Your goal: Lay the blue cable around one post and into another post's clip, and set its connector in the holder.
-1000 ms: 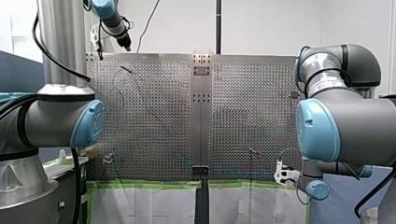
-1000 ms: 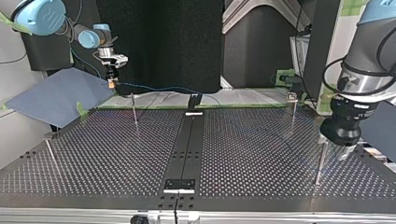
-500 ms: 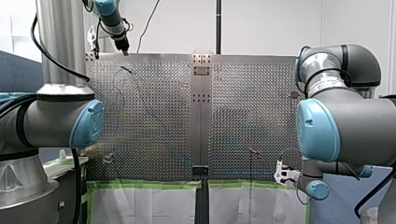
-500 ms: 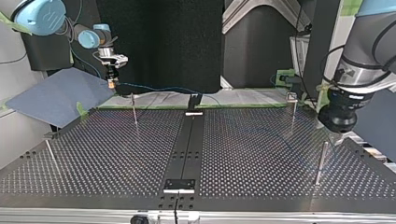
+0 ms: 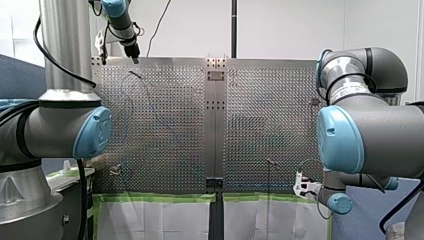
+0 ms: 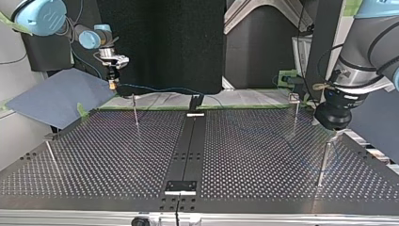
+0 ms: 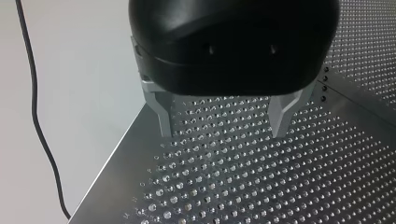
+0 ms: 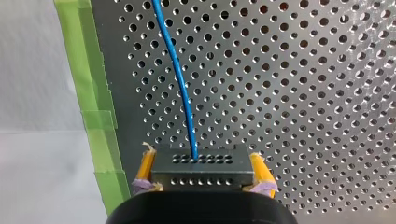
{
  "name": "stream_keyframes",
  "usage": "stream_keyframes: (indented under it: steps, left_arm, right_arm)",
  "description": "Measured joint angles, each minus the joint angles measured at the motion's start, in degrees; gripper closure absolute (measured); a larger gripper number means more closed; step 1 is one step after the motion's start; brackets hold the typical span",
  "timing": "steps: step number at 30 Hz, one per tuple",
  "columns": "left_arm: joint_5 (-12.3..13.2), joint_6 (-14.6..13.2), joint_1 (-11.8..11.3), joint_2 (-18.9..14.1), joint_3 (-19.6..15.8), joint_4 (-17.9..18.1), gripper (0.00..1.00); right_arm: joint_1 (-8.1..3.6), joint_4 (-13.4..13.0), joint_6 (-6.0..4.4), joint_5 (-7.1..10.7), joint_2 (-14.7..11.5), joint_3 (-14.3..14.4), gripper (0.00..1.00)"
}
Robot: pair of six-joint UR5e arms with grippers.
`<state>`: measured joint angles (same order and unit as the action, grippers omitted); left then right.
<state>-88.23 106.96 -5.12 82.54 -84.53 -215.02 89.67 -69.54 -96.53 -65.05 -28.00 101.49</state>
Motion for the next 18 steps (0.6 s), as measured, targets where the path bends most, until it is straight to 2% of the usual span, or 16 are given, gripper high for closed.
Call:
stream_keyframes:
  steps: [9, 18]
  left_arm:
    - [-0.50, 0.01, 0.02, 0.02, 0.00, -0.09, 0.01]
    - [-4.77, -1.76, 0.04, 0.02, -0.02, -3.18, 0.01]
  right_arm:
    - [0.03, 0.04, 0.00, 0.02, 0.00, -0.01, 1.00]
    - [0.00, 0.16, 0.14, 0.02, 0.00, 0.02, 1.00]
